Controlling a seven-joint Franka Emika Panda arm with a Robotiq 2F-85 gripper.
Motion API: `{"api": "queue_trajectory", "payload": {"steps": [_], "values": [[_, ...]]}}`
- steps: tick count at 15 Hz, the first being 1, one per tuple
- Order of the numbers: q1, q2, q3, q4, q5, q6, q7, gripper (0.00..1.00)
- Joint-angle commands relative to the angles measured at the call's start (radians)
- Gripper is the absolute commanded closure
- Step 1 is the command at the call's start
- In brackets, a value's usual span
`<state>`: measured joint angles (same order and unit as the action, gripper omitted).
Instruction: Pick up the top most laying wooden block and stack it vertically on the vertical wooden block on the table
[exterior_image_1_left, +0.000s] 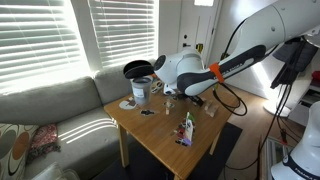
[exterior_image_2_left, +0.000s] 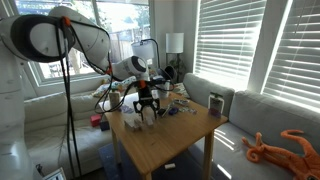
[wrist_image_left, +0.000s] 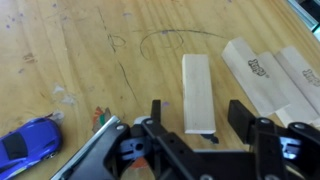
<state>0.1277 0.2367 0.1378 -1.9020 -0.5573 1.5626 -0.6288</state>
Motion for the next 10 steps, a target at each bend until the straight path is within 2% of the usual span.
{"api": "queue_trajectory", "payload": {"steps": [1, 6, 7, 10], "values": [[0.018, 0.045, 0.010, 0.066, -0.048, -0.031, 0.010, 0.28], [0.044, 0.059, 0.016, 0.070, -0.114, -0.088, 0.036, 0.45], [0.049, 0.060, 0.018, 0.068, -0.129, -0.105, 0.042, 0.41], [0.055, 0.067, 0.026, 0.061, -0.155, -0.138, 0.054, 0.43]]}}
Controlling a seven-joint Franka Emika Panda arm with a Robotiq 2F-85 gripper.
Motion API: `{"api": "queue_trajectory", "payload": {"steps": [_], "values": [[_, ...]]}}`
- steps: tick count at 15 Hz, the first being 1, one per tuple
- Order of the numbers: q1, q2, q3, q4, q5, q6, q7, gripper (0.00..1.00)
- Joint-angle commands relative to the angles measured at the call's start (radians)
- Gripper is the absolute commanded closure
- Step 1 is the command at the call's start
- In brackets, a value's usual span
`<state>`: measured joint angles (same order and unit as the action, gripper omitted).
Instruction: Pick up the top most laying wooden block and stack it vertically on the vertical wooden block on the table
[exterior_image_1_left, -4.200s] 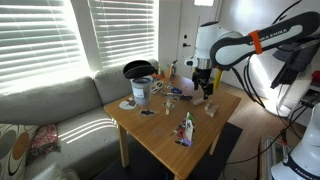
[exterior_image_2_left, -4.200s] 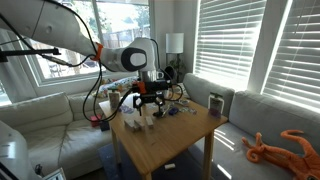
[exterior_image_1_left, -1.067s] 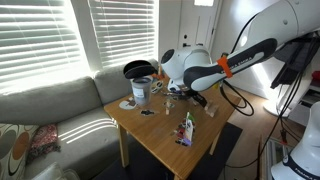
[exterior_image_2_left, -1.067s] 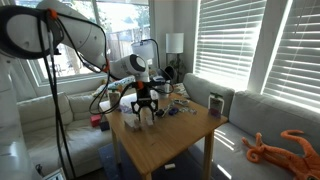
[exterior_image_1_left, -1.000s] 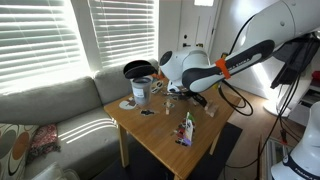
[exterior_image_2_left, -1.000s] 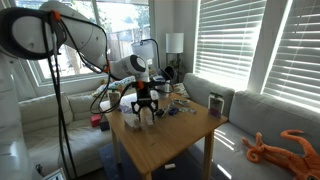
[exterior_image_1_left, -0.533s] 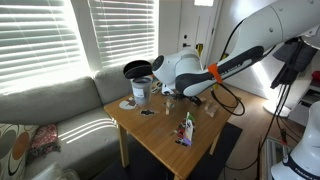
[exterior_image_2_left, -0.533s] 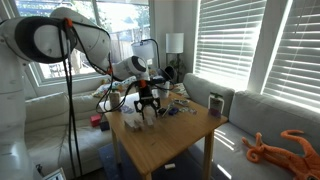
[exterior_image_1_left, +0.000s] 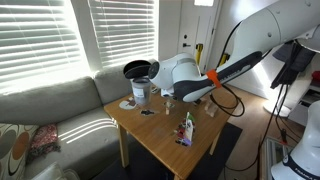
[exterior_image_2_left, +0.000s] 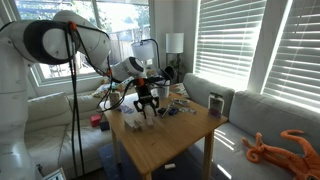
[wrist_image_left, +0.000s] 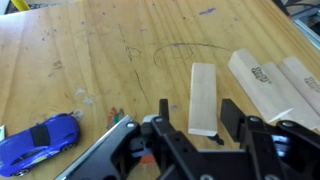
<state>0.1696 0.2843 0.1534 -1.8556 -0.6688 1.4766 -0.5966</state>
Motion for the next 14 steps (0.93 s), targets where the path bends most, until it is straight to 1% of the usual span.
{"api": "queue_trajectory", "payload": {"steps": [1, 3, 4, 6, 7, 8, 9, 10, 11, 14], "values": [[0.014, 0.021, 0.013, 0.013, -0.048, -0.058, 0.023, 0.42], [0.014, 0.022, 0.018, 0.009, -0.048, -0.057, 0.036, 0.40], [0.014, 0.024, 0.019, 0.009, -0.048, -0.054, 0.046, 0.36], [0.010, 0.026, 0.021, 0.008, -0.036, -0.040, 0.076, 0.38], [0.009, 0.027, 0.021, 0.008, -0.034, -0.036, 0.090, 0.41], [0.007, 0.027, 0.022, 0.008, -0.033, -0.033, 0.102, 0.41], [0.007, 0.028, 0.021, 0.008, -0.033, -0.034, 0.114, 0.44], [0.006, 0.028, 0.021, 0.009, -0.033, -0.034, 0.123, 0.54], [0.006, 0.028, 0.020, 0.008, -0.033, -0.033, 0.132, 0.70], [0.004, 0.030, 0.018, 0.006, -0.032, -0.037, 0.151, 0.92]]}}
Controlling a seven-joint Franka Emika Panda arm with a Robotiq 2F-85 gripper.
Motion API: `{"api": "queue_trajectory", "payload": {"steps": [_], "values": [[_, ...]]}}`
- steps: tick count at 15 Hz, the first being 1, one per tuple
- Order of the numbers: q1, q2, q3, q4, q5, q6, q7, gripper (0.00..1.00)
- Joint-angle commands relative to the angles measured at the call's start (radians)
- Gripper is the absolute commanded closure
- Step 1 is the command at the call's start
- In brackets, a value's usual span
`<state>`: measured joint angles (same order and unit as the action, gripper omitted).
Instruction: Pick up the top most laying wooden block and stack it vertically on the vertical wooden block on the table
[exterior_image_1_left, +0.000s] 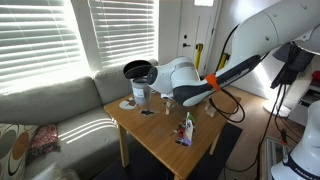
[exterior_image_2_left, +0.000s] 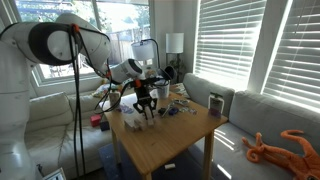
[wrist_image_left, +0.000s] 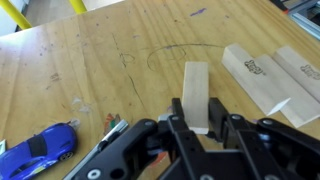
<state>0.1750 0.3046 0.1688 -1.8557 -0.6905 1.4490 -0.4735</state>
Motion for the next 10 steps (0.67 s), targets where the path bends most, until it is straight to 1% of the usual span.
{"api": "queue_trajectory", "payload": {"steps": [1, 2, 5, 7, 10], "values": [[-0.002, 0.008, 0.003, 0.005, -0.009, -0.009, 0.030, 0.96], [-0.002, 0.001, 0.005, 0.003, -0.007, -0.006, 0.029, 0.93], [-0.008, -0.063, 0.017, -0.009, 0.022, 0.018, 0.003, 0.93], [-0.026, -0.159, 0.026, -0.039, 0.081, 0.071, -0.030, 0.93], [-0.038, -0.304, 0.015, -0.063, 0.179, 0.108, -0.078, 0.93]]}}
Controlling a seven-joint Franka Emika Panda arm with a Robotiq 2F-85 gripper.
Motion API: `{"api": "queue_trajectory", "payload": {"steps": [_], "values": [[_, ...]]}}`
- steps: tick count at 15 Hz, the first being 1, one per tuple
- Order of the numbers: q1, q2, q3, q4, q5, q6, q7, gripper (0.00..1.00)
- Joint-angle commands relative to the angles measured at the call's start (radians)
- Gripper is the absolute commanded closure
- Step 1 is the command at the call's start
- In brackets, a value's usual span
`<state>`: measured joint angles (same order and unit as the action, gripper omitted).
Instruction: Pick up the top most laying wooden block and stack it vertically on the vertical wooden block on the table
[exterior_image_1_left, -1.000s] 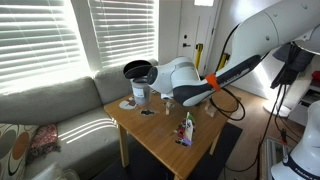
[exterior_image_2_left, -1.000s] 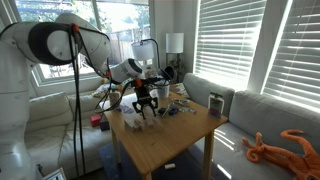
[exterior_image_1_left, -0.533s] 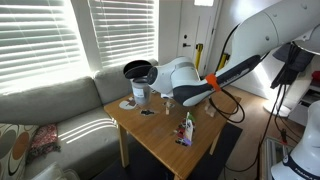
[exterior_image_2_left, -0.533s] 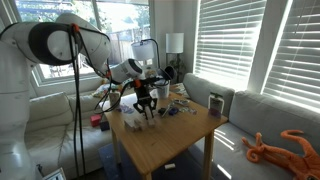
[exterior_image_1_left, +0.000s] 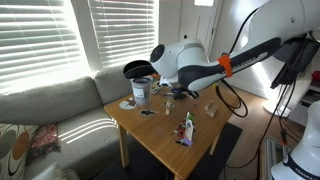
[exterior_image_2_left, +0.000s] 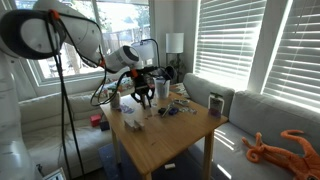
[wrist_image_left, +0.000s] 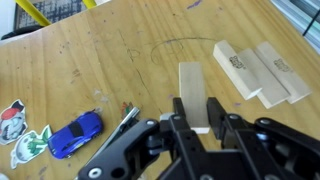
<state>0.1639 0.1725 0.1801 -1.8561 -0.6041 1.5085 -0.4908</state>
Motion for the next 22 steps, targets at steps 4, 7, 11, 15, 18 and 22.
{"api": "queue_trajectory", "payload": {"steps": [4, 7, 11, 15, 18, 22], "values": [[-0.042, -0.363, -0.047, -0.052, 0.246, 0.035, -0.101, 0.93], [-0.045, -0.468, -0.098, -0.040, 0.353, 0.011, -0.057, 0.93], [-0.048, -0.559, -0.157, -0.054, 0.467, 0.041, 0.037, 0.93], [-0.055, -0.569, -0.187, -0.098, 0.562, 0.172, 0.161, 0.93], [-0.053, -0.549, -0.181, -0.079, 0.527, 0.182, 0.133, 0.71], [-0.053, -0.545, -0.180, -0.074, 0.527, 0.175, 0.132, 0.71]]}}
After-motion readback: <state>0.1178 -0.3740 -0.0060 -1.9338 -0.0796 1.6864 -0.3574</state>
